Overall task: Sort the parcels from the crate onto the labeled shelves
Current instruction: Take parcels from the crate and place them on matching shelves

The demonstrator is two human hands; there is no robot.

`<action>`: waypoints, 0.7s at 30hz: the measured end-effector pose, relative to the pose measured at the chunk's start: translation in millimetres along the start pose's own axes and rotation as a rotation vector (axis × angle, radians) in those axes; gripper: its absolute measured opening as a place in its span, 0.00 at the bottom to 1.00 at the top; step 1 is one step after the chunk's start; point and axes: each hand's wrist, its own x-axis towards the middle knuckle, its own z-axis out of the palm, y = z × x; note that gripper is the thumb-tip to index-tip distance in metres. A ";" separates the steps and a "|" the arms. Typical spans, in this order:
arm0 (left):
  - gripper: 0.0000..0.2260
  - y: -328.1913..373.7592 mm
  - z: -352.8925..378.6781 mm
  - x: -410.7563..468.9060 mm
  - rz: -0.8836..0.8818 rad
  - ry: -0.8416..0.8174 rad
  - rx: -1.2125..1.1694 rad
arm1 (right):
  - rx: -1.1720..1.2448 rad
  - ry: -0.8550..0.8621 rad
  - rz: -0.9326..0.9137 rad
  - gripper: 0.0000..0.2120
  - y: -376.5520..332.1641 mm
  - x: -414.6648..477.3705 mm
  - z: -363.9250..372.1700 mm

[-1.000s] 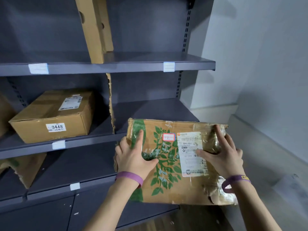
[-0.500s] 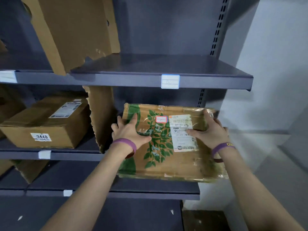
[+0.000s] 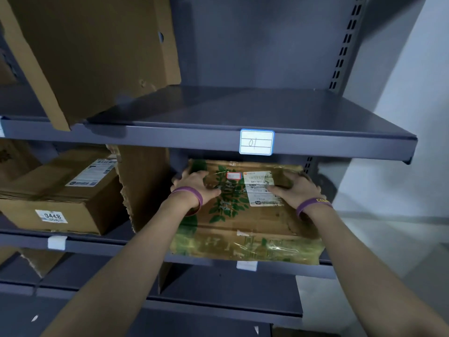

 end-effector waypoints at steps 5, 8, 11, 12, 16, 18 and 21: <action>0.31 -0.9 -2.0 -8.3 0.099 -0.065 0.015 | -0.006 -0.098 -0.077 0.42 -7.9 -23.9 -12.3; 0.33 -0.9 2.7 -44.3 0.231 -0.028 0.082 | -0.117 -0.216 -0.226 0.46 -16.3 -62.6 -25.1; 0.36 -4.5 13.9 -74.1 0.309 -0.059 0.176 | -0.238 -0.329 -0.343 0.48 -19.3 -96.1 -18.2; 0.36 -6.0 17.8 -76.7 0.315 -0.080 0.210 | -0.297 -0.347 -0.365 0.48 -19.4 -102.1 -13.4; 0.33 -8.8 25.4 -68.9 0.333 0.007 0.250 | -0.431 -0.163 -0.419 0.42 -23.1 -105.2 -2.2; 0.31 -7.7 28.9 -63.6 0.330 0.039 0.240 | -0.382 -0.106 -0.422 0.38 -23.3 -99.2 0.0; 0.31 -3.5 31.0 -55.3 0.321 0.045 0.242 | -0.389 -0.100 -0.406 0.37 -24.2 -89.3 2.8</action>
